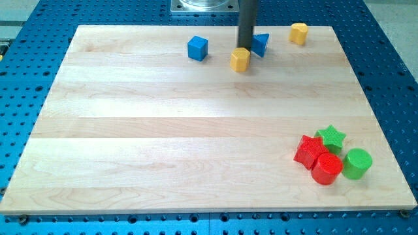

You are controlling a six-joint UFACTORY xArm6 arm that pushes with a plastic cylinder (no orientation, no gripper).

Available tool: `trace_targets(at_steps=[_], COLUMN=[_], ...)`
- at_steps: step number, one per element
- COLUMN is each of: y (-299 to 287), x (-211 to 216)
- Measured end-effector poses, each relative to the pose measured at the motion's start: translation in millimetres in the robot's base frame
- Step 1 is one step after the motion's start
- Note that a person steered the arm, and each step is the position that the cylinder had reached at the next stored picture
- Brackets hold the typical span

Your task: Move the cube to the center right of the board

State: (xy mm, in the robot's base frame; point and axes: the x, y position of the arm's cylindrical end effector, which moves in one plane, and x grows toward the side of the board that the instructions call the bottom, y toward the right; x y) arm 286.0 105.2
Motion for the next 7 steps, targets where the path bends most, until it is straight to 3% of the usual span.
trace_targets(at_steps=[1, 2, 3, 4, 5, 6, 7], y=[42.3, 31.7, 21.2, -68.6, -26.9, 5.7, -21.1], x=[-12.9, 4.1, 67.9, 67.2, 61.7, 16.9, 48.7])
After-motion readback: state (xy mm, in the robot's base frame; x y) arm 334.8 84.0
